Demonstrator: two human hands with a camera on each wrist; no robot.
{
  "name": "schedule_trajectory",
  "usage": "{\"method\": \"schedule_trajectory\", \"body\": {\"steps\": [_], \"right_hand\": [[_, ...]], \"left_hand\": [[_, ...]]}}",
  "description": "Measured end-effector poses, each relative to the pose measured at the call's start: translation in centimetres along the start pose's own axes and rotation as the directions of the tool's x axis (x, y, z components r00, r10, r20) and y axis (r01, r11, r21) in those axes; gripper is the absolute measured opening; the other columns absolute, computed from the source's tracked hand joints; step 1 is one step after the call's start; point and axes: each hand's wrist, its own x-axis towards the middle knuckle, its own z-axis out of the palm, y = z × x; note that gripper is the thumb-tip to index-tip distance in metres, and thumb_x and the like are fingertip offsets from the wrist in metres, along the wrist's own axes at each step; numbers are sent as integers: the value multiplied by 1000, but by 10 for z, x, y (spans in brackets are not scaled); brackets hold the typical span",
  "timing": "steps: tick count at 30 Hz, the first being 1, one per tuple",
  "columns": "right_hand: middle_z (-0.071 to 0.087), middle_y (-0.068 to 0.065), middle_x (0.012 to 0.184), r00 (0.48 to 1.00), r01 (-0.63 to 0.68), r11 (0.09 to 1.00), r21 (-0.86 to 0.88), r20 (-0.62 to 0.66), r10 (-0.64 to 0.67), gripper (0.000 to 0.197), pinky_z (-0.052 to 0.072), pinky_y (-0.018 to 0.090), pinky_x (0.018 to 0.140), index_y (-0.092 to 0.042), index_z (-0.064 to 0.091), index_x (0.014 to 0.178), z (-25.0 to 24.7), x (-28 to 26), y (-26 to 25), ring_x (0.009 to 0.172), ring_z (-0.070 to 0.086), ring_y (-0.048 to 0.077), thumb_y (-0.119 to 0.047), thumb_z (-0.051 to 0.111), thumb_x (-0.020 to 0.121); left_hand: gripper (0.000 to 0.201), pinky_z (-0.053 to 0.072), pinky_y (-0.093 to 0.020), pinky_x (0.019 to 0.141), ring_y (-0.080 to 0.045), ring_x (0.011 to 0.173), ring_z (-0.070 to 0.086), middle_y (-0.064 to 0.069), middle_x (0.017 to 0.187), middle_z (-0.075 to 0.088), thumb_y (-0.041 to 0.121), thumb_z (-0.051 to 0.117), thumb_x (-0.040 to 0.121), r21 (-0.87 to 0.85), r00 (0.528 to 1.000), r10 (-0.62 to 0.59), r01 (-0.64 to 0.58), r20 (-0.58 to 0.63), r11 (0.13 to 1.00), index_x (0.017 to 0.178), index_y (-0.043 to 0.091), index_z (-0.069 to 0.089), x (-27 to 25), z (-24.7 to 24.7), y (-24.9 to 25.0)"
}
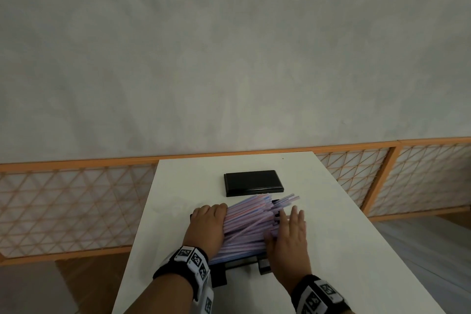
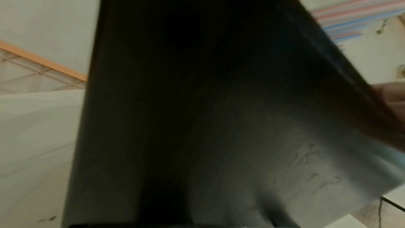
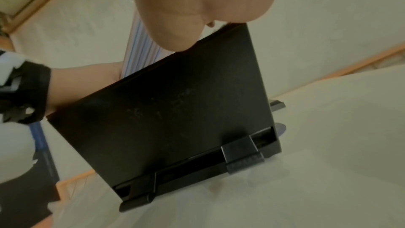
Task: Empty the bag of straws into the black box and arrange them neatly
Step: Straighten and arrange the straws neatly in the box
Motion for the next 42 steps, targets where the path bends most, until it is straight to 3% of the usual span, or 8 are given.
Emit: {"method": "schedule_trajectory", "body": {"steps": [6, 11, 14, 20, 23, 28, 32, 42], "right_hand": [[51, 17, 139, 994, 67, 988, -137, 97, -54, 53, 30, 56, 100, -13, 49, 130, -3, 7, -4, 129, 36, 53, -38, 41, 84], [40, 9, 145, 999, -4, 977, 214, -39, 12, 40, 26, 28, 109, -13, 49, 136, -13, 7, 8, 132, 40, 27, -16, 47, 96], [56, 8, 125, 990, 0, 967, 256, -135, 36, 36, 40, 30, 99, -11, 60, 125, -23, 14, 14, 113, 52, 23, -1, 49, 92], [65, -1, 96, 987, 158, 973, 166, 14, -163, 30, 50, 30, 77, -18, 69, 113, -32, 25, 28, 87, 61, 22, -7, 58, 87], [62, -5, 99, 986, 119, 974, 191, 96, -139, 27, 47, 26, 77, -20, 65, 116, -47, 29, 26, 90, 61, 18, -17, 62, 90], [62, -6, 83, 983, -57, 976, 210, 182, 18, 20, 39, 10, 63, -30, 57, 74, -67, 41, 30, 70, 57, 5, -18, 67, 86], [59, -7, 86, 974, -68, 970, 235, 227, 13, 11, 40, 2, 66, -16, 71, 90, -65, 45, 30, 75, 57, -1, -7, 66, 86], [58, 6, 117, 899, 178, 979, -95, 420, -122, 29, 44, 28, 89, -17, 66, 115, -64, 49, 12, 107, 57, 23, -21, 45, 96]], "left_hand": [[59, 51, -32, 65, -17, 66, 60, 4, 76, 64, 14, 78, 42, 4, 1000, -11, 11, 6, 1000, 97, 19, 55, -1, 0, 0], [62, 50, -31, 65, -16, 66, 60, 6, 77, 64, 15, 77, 40, 5, 1000, -9, 9, 15, 1000, 97, 21, 54, -1, -1, 1], [64, 51, -30, 65, -15, 66, 60, 6, 77, 64, 16, 77, 39, 4, 1000, -5, 5, 18, 1000, 98, 21, 53, -2, -2, 1], [62, 51, -31, 64, -16, 66, 60, 5, 77, 64, 17, 78, 39, 14, 1000, -16, 15, 20, 1000, 96, 19, 57, -2, -3, 2], [62, 51, -31, 64, -17, 66, 60, 4, 77, 64, 16, 78, 38, 18, 999, -20, 19, 30, 1000, 96, 19, 57, -3, -4, 3], [60, 51, -32, 64, -17, 66, 60, 5, 76, 64, 16, 79, 38, 17, 998, -45, 44, 47, 999, 95, 19, 60, -2, -5, 4], [59, 51, -32, 64, -16, 66, 60, 5, 76, 64, 16, 79, 38, 21, 997, -49, 48, 55, 999, 94, 19, 62, -2, -6, 4], [59, 51, -32, 63, -17, 66, 61, 4, 77, 65, 17, 80, 38, 20, 998, -41, 40, 54, 999, 94, 18, 62, -2, -7, 4]]}}
